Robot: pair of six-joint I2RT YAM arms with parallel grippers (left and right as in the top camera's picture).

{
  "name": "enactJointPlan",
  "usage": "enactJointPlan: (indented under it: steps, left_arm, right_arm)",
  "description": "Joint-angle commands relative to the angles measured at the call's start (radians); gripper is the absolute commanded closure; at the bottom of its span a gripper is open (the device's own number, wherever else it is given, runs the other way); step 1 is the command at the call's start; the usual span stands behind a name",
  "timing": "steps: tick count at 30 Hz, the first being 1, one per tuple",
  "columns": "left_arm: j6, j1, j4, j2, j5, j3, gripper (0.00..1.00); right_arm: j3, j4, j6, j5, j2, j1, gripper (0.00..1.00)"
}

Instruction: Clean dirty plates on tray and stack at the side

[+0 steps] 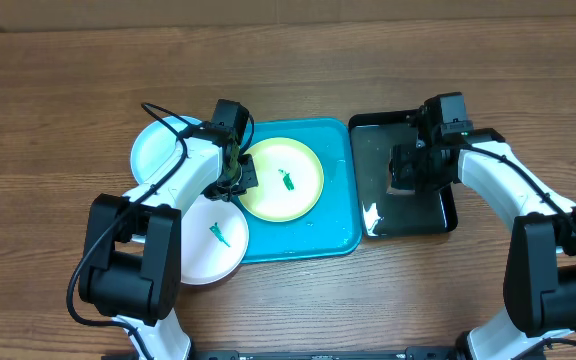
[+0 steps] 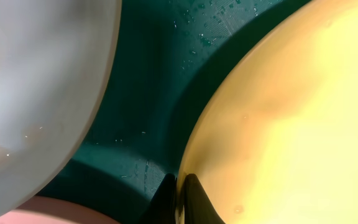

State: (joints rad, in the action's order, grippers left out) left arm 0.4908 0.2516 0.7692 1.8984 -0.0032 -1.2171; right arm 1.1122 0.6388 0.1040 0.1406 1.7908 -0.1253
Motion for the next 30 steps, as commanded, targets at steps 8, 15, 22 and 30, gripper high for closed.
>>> enactJointPlan:
  steps: [8,15,22,30]
  left_arm:
    - [-0.023,0.000,0.000,0.009,0.004,0.006,0.96]
    - [-0.023,0.000,0.000,0.009,0.004,0.006,0.96]
    - [-0.023,0.000,0.000,0.009,0.004,0.006,0.96]
    - [-0.023,0.000,0.000,0.009,0.004,0.006,0.96]
  right_arm:
    - [-0.068,-0.087,0.001,0.018,0.003,-0.005,0.42]
    - [-0.081,-0.100,0.001,0.017,0.003,-0.005,0.49]
    - [-0.108,-0.137,0.001,0.017,0.003,-0.005,0.55]
    - [-0.109,-0.153,0.002,0.021,0.003,-0.005,0.86]
